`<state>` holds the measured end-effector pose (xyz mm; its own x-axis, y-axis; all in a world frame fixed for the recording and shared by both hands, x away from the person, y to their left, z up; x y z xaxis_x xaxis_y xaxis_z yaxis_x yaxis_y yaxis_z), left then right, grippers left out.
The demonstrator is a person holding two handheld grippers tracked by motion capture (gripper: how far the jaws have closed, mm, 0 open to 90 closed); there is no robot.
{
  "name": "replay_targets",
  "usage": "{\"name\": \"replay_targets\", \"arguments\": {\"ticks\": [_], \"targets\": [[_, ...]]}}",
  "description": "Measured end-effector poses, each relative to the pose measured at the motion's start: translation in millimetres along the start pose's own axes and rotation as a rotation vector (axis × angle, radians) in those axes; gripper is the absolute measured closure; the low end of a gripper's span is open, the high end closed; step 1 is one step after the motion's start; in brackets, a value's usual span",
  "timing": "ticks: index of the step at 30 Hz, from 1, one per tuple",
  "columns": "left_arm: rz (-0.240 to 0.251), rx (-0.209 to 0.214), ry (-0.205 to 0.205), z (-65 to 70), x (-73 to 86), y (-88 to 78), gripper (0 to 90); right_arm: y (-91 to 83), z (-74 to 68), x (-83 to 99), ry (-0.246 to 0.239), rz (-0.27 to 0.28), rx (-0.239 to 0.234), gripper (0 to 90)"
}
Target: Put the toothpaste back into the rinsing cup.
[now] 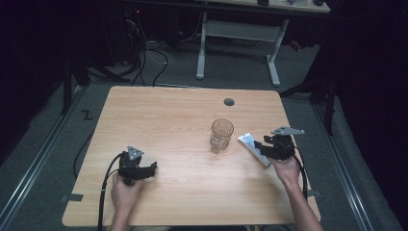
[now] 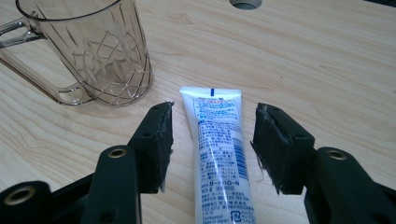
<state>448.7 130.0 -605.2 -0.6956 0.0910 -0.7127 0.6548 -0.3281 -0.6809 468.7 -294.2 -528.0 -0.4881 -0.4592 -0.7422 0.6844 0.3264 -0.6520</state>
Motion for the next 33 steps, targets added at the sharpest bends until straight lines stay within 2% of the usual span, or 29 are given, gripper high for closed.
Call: {"name": "replay_targets", "arguments": {"ticks": [11,19,33], "targets": [[0.000,0.000,0.000,0.0,0.0,0.0,18.0,12.4,1.3,-8.2,-0.027,-0.035,0.004,43.1],[0.000,0.000,0.000,0.0,0.0,0.0,18.0,21.3,2.5,-2.7,-0.024,-0.097,-0.011,42.6],[0.000,0.000,0.000,0.0,0.0,0.0,18.0,35.4,3.2,-11.7,-0.060,-0.167,-0.027,41.1]]}}
Point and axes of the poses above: each handheld gripper's, and its own axes: y roughly forward along the jaws, x roughly out of its underside, z roughly to its right, the point moved 10 cm from there along y, roughly forward along the jaws, and after that the axes turned 12 degrees about -y, right-handed, at the moved point
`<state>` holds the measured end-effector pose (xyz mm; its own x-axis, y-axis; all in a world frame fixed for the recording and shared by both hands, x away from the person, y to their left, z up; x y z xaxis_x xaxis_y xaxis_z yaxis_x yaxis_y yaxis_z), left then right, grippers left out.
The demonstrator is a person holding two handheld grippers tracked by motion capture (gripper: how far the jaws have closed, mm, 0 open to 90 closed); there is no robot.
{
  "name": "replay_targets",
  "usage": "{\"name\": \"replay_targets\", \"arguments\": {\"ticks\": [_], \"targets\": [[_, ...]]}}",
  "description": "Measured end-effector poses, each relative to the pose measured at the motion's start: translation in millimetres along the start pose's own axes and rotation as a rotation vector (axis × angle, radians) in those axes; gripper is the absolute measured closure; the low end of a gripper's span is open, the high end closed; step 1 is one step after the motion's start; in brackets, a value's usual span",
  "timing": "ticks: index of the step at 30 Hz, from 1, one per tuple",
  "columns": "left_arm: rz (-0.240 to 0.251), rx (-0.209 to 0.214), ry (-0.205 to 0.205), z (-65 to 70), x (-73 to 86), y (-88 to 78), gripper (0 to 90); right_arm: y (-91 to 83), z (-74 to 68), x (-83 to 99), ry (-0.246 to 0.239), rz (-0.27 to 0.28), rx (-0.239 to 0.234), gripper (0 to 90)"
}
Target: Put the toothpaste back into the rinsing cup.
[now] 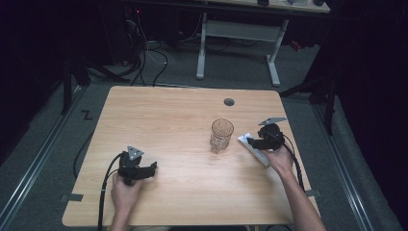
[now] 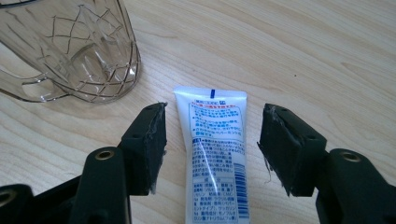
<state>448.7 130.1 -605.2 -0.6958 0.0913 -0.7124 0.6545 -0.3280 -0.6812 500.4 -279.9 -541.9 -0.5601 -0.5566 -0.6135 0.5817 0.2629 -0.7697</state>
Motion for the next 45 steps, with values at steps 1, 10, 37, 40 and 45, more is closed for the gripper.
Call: {"name": "replay_targets", "arguments": {"ticks": [1,10,37,40,45], "targets": [[0.000,0.000,0.000,0.0,0.0,0.0,18.0,1.0,0.4,-0.5,-0.003,-0.003,-0.001,41.1],[0.000,0.000,0.000,0.0,0.0,0.0,18.0,12.5,-1.2,-1.9,-0.033,-0.066,-0.014,38.5],[0.000,0.000,0.000,0.0,0.0,0.0,18.0,37.4,0.1,16.1,-0.025,-0.199,-0.045,40.2],[0.000,0.000,0.000,0.0,0.0,0.0,18.0,38.8,-0.5,17.8,-0.030,-0.211,-0.046,41.7],[0.000,0.000,0.000,0.0,0.0,0.0,18.0,39.9,-0.3,19.2,-0.034,-0.222,-0.040,43.1]]}}
Point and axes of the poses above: each handheld gripper's, and its own axes: y roughly forward along the jaws, x roughly out of its underside, z roughly to its right, the point moved 10 cm from there along y, roughly forward along the jaws, and after that the axes turned 12 degrees about -y, right-handed, at the moved point
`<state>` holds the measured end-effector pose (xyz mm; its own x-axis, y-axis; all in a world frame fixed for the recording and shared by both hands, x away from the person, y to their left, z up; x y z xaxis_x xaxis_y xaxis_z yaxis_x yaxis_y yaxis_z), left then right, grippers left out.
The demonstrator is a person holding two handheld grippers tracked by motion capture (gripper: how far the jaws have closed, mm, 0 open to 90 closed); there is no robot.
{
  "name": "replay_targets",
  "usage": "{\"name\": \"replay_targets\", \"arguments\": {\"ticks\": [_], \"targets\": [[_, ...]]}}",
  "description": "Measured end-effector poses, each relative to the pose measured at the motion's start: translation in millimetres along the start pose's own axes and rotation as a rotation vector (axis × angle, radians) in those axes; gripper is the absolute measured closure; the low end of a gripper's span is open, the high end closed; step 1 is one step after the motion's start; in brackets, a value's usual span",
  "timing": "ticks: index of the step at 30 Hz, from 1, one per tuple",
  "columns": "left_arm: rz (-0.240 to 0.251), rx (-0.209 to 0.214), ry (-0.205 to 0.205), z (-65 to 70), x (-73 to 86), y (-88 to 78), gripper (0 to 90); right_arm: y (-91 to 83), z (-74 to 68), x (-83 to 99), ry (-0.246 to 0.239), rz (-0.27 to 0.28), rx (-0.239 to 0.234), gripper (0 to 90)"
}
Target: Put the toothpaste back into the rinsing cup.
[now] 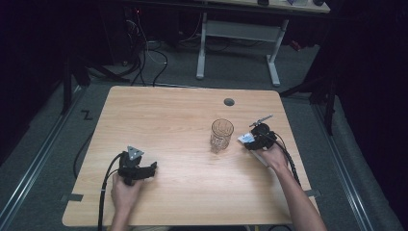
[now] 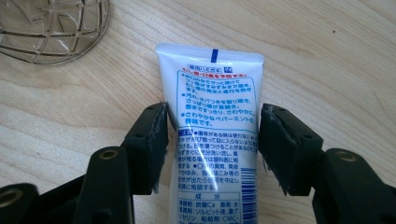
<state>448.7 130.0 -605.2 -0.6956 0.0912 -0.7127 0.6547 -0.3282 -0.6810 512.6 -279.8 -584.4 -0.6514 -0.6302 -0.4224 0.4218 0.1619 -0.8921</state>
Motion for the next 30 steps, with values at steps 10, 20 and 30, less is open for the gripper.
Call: {"name": "replay_targets", "arguments": {"ticks": [10,20,30], "targets": [[0.000,0.000,0.000,0.0,0.0,0.0,18.0,3.8,-0.7,2.8,-0.036,-0.048,0.013,44.2],[0.000,0.000,0.000,0.0,0.0,0.0,18.0,2.9,0.3,4.2,-0.014,-0.040,-0.019,52.8],[0.000,0.000,0.000,0.0,0.0,0.0,18.0,-2.8,0.7,4.4,0.013,-0.023,-0.071,65.0]]}}
Point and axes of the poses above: each handheld gripper's, and its own axes: y roughly forward along the jaws, x roughly out of its underside, z roughly to its right, the point moved 10 cm from there along y, roughly forward along the jaws, and after that the axes turned 12 degrees about -y, right-handed, at the moved point
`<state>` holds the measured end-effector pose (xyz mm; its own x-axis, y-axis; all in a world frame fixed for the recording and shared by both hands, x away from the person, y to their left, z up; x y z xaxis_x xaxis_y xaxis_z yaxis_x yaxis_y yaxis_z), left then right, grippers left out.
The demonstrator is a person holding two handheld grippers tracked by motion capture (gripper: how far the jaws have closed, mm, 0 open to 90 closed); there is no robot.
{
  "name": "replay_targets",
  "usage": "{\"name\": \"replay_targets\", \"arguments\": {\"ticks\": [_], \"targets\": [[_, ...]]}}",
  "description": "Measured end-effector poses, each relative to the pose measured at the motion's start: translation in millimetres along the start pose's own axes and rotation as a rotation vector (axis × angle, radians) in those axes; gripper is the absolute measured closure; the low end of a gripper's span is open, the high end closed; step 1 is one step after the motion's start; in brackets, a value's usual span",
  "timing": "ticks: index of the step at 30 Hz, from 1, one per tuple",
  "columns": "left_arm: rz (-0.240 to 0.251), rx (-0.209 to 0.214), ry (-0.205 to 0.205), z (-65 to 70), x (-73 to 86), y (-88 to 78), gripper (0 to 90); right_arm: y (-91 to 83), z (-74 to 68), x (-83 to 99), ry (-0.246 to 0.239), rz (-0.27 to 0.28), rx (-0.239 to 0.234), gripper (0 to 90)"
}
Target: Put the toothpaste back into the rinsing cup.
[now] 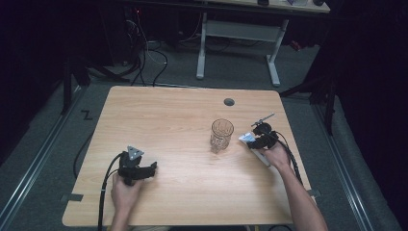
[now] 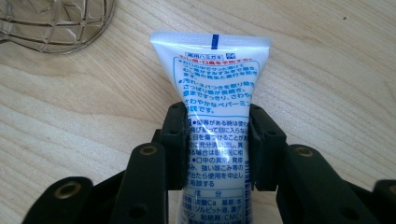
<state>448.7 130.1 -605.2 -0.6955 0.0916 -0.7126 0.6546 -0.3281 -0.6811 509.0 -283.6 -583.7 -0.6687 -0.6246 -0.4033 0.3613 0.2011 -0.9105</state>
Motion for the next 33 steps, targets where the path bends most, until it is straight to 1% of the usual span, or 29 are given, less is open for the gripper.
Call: {"name": "replay_targets", "arguments": {"ticks": [1,6,10,11,12,17,18,19,20,22,23,28,29,33], "targets": [[0.000,0.000,0.000,0.0,0.0,0.0,18.0,-0.4,0.6,-0.3,-0.009,0.006,-0.001,65.5],[0.000,0.000,0.000,0.0,0.0,0.0,18.0,-1.7,0.3,-1.2,-0.009,0.018,0.000,66.4],[0.000,0.000,-0.001,0.0,0.0,0.0,18.0,-2.8,-2.8,-2.8,-0.025,0.033,-0.008,66.6],[0.000,0.000,-0.001,0.0,0.0,0.0,18.0,-3.3,-4.9,-2.9,-0.017,0.033,-0.012,66.6],[0.000,0.000,0.000,0.0,0.0,0.0,18.0,-3.9,-5.8,-3.3,-0.025,0.035,-0.015,66.6],[0.000,0.000,0.000,0.0,0.0,0.0,18.0,-10.1,-11.9,-8.3,-0.024,0.071,-0.043,66.7],[0.000,0.000,0.000,0.0,0.0,0.0,18.0,-11.7,-12.7,-9.4,-0.030,0.078,-0.044,66.7],[0.000,0.000,0.000,0.0,0.0,0.0,18.0,-13.6,-14.4,-10.2,-0.024,0.082,-0.045,66.8],[0.000,0.000,0.000,0.0,0.0,0.0,18.0,-15.1,-14.6,-11.5,-0.038,0.094,-0.045,66.8],[0.000,0.000,0.000,0.0,0.0,0.0,18.0,-18.7,-16.0,-13.2,-0.043,0.111,-0.049,66.8],[0.000,0.000,0.000,0.0,0.0,0.0,18.0,-20.6,-17.0,-13.9,-0.038,0.118,-0.051,66.8],[0.000,0.000,0.000,0.0,0.0,0.0,18.0,-29.2,-19.3,-17.5,-0.049,0.151,-0.052,66.9],[0.000,0.000,0.000,0.0,0.0,0.0,18.0,-29.2,-19.3,-17.5,-0.049,0.151,-0.052,66.9],[0.000,0.000,0.000,0.0,0.0,0.0,18.0,-37.0,-21.9,-20.3,-0.048,0.188,-0.057,66.8]]}}
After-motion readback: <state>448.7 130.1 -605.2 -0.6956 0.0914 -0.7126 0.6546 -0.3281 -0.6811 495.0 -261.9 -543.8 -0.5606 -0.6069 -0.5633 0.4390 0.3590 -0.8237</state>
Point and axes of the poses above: each handheld gripper's, and its own axes: y roughly forward along the jaws, x roughly out of its underside, z roughly to its right, the point moved 10 cm from there along y, roughly forward along the jaws, and after that the axes turned 12 degrees about -y, right-handed, at the moved point
